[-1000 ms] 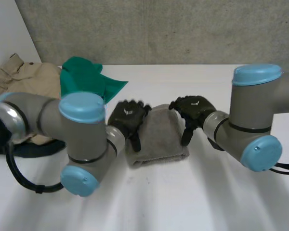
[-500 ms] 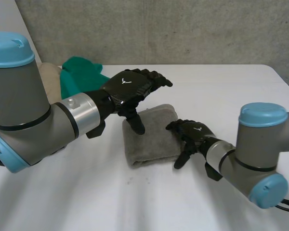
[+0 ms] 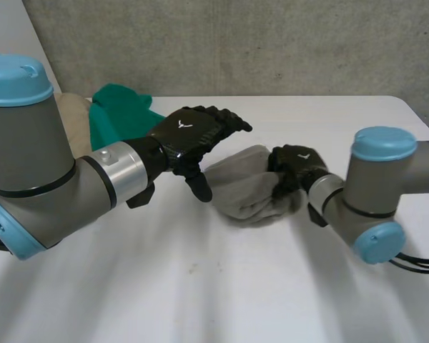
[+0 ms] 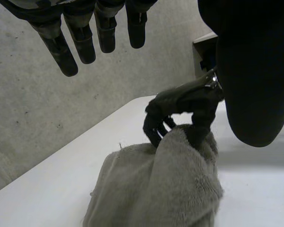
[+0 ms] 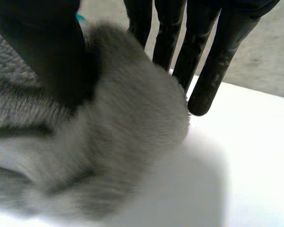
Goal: Fold the laundry.
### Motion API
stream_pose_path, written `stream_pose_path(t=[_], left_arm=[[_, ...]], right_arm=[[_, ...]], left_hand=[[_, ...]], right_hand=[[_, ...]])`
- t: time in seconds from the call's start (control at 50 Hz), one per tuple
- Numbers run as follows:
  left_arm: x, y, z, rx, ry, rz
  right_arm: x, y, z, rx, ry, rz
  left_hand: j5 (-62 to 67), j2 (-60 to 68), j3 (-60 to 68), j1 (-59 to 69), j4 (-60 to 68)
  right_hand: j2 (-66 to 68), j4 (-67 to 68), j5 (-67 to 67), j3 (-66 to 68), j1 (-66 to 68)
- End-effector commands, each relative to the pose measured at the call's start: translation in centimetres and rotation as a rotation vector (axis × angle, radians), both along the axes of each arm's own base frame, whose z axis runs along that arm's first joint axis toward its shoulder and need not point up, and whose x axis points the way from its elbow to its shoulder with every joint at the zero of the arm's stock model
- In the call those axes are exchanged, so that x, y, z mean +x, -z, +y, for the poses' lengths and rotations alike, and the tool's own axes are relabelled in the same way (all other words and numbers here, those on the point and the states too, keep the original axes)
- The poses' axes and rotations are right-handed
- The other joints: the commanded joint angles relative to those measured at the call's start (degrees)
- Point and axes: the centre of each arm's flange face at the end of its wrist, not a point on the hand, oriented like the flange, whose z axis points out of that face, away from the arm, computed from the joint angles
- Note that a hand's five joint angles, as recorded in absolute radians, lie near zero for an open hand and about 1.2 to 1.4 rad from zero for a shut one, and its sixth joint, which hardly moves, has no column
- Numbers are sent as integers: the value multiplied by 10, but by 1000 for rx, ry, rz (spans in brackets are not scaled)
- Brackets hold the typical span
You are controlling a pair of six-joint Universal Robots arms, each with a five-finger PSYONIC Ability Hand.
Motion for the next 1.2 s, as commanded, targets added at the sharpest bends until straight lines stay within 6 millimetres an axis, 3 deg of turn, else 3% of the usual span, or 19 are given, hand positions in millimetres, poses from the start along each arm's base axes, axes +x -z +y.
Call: stream_pose_path(t=[0.02,0.3,0.44,0.54,0.56,0.58,0.66,0.7,0.76,0.78,0.86,0.92,1.0,1.2], left_arm=[[1,-1,-3,-10,-7,10],[1,4,-1,-2,-3,-3],[1,4,-1,-5,-3,-1],[1,4,0,-4,-1,-2],[1,4,0,-2,-1,-3],[1,5,0,0,-1,-4],[2,5,-1,0,-4,-4],[2,5,-1,0,-4,-4],[2,5,-2,-1,-6,-3],[2,5,-2,-1,-6,-3],[2,3,-1,-5,-6,-1],[3,1,-1,-10,-7,2],[3,1,-1,-10,-7,2],[3,3,0,-4,-7,-2]], right_arm=[[-14,7,5,55,-17,71],[-23,6,12,94,-7,60],[-21,20,3,95,-32,68],[-17,28,-4,73,-45,98],[-17,29,-7,63,-41,105],[-17,28,-9,57,-36,104],[-23,18,-27,-14,8,94],[-30,12,-42,-58,51,85],[-58,6,-75,-104,154,83],[-77,4,-92,-118,205,89],[-121,-4,-133,-178,316,120],[-134,-3,-151,-195,357,146],[-168,-1,-185,-247,458,225],[-209,0,-220,-389,579,371]], left_hand=[[3,14,11,15,13],[3,14,11,15,13],[3,14,11,15,13],[3,14,11,15,13],[3,14,11,15,13],[2,12,9,13,12],[2,12,9,13,12],[2,12,9,13,12],[2,12,9,13,12],[2,12,9,13,12],[2,12,9,13,12],[2,12,9,13,12],[2,12,9,13,12],[2,12,9,13,12]], right_hand=[[-260,-294,-265,-272,-179],[-279,-313,-284,-290,-198],[-183,-217,-188,-194,-102],[-12,-46,-17,-23,69],[237,203,232,225,318],[327,293,322,316,408],[328,294,323,316,409],[328,294,323,316,409],[328,294,323,316,409],[328,294,323,316,409],[328,294,323,316,409],[328,294,323,316,409],[328,294,323,316,409],[328,294,323,316,409]])
